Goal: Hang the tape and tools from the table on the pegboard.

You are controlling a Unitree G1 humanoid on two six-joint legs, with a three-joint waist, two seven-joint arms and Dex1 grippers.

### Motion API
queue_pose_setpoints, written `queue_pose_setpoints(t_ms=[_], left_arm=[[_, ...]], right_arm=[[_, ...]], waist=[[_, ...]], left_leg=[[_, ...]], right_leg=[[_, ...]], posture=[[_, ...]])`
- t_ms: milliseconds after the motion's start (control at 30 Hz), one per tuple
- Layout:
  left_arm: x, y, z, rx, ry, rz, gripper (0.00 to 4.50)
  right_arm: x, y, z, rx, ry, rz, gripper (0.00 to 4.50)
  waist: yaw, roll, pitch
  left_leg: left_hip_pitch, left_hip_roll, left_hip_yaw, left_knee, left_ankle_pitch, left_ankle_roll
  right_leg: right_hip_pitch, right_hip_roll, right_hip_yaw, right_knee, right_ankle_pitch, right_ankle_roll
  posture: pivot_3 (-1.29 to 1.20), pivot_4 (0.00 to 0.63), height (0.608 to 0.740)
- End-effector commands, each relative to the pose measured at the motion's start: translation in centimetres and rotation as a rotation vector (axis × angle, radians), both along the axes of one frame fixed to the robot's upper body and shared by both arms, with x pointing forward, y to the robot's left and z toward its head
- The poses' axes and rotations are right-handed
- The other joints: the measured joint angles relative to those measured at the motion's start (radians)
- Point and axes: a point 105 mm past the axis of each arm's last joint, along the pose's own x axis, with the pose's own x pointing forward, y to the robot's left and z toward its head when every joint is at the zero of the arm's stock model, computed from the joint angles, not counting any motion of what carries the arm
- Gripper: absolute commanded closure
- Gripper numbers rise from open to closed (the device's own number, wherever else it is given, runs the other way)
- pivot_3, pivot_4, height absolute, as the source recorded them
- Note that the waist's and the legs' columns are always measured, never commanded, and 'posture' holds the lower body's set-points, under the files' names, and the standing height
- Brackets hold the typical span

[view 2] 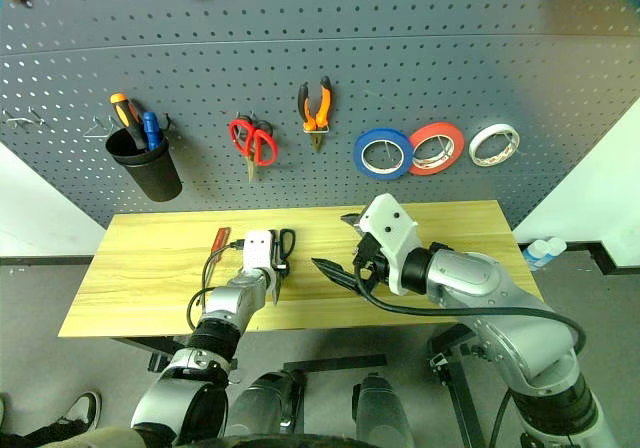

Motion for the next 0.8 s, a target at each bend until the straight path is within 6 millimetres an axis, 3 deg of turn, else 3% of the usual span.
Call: queue_pose_setpoints(t_ms=[33, 200, 267, 800], left_arm=[[-2.02, 0.25, -2.52, 0.018, 0.114, 0.001, 1.92], [-2.10, 0.25, -2.58, 0.020, 0.121, -0.001, 3.53], [-2.09, 0.28, -2.58, 0.020, 0.122, -0.001, 3.87], [-2.01, -0.41, -2.14, -0.032, 0.077, -0.039, 3.87]], right_arm=[[-0.50, 0.62, 1.60, 0.013, -0.076, 0.031, 0.00], [-0.45, 0.85, 1.84, 0.019, -0.087, 0.033, 0.00], [-0.44, 0.95, 1.93, 0.021, -0.091, 0.034, 0.00], [-0.19, 1.07, 1.95, 0.016, -0.107, 0.027, 0.00]], waist=[[0.000, 0.000, 0.000], [0.000, 0.000, 0.000], [0.001, 0.000, -0.001], [0.004, 0.000, -0.001]], left_leg=[[0.000, 0.000, 0.000, 0.000, 0.000, 0.000], [0.000, 0.000, 0.000, 0.000, 0.000, 0.000], [0.000, 0.000, 0.000, 0.000, 0.000, 0.000], [0.000, 0.000, 0.000, 0.000, 0.000, 0.000]], right_leg=[[0.000, 0.000, 0.000, 0.000, 0.000, 0.000], [0.000, 0.000, 0.000, 0.000, 0.000, 0.000], [0.000, 0.000, 0.000, 0.000, 0.000, 0.000], [0.000, 0.000, 0.000, -0.001, 0.000, 0.000]], posture=[[-0.04, 0.122, 0.740], [-0.03, 0.120, 0.740], [-0.03, 0.120, 0.740], [-0.03, 0.114, 0.740]])
